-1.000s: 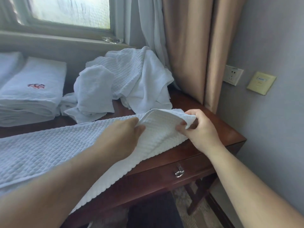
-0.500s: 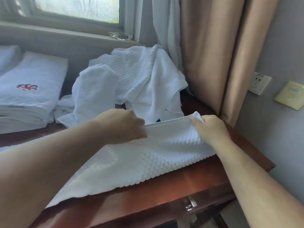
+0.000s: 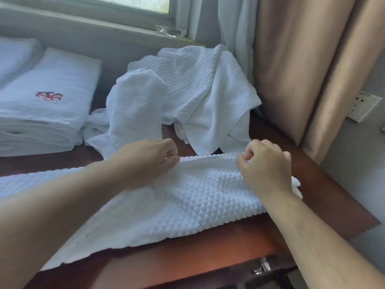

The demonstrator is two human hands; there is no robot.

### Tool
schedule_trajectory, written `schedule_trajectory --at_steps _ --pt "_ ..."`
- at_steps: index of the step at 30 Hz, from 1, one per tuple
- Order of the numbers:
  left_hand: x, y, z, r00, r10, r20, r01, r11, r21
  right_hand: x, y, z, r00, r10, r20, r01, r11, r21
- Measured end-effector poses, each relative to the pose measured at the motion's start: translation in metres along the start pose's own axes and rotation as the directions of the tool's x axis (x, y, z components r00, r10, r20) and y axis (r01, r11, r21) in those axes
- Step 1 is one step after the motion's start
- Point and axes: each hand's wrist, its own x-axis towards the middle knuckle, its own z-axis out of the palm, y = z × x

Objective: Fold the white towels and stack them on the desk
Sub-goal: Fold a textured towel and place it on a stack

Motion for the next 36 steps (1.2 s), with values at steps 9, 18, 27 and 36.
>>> schedule_trajectory --at_steps 9,18,27,36 --pt "-0.185 -0.100 -0.062 0.915 -0.381 -0.134 0.349 0.913 -0.212 -0.061 -0.168 0.003 0.711 -0.642 0.286 0.357 0.681 0.640" --pt "-0.327 -0.159 -0.078 0.710 -0.657 -0.253 0.508 0.727 -0.462 -0.124 -0.298 0.006 0.240 -0.966 0.093 0.736 0.244 0.631" --pt "-0.335 -0.175 -0.071 0.790 -0.570 -0.225 0.395 0.754 -0.524 -0.138 -0.314 0.013 -0.143 -0.987 -0.074 0.880 -0.161 0.448" --pt "-0.317 -0.182 -0.073 0.823 -0.504 -0.262 0.381 0.832 -0.403 -0.159 -0.328 0.013 -0.025 -0.986 -0.167 0.935 -0.082 0.346"
